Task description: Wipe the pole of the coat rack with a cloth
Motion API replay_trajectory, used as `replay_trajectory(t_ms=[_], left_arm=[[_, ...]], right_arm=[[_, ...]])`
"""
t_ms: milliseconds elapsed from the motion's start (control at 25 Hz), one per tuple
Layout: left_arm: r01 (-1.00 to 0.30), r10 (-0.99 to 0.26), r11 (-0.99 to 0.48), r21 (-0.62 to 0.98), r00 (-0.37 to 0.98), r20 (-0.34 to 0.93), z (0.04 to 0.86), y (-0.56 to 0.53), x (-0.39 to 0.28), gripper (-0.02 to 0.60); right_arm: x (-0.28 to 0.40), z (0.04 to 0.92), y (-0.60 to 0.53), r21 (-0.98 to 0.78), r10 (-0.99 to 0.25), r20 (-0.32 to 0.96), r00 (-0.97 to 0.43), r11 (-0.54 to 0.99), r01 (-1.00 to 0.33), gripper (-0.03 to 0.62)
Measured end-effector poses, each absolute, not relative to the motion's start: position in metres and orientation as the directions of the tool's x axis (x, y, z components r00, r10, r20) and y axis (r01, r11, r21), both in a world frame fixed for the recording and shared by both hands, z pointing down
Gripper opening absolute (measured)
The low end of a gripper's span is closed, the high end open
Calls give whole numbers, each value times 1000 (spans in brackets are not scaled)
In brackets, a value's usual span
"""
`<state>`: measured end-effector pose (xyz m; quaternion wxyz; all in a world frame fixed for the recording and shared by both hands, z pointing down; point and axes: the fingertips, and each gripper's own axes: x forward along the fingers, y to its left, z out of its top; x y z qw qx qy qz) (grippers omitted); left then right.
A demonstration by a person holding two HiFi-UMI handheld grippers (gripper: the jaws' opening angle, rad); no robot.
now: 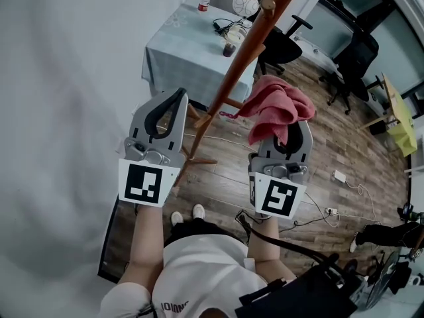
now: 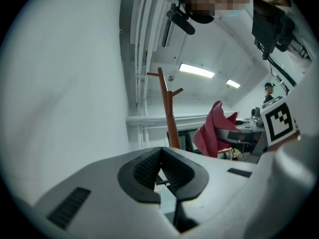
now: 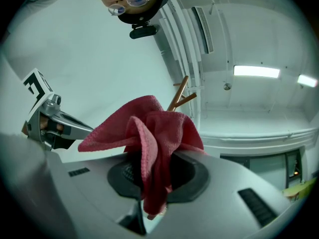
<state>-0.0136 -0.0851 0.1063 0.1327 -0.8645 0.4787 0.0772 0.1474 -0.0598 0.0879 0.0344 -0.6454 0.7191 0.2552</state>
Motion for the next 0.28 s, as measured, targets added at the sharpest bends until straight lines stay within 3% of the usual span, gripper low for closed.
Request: replay_trajectory(t_ms=[280], left_arm=[[-848, -805, -504, -161, 529, -267, 102, -82, -13, 14]], right_arm=[[149, 86, -59, 330, -908, -385, -162, 29, -943, 83]])
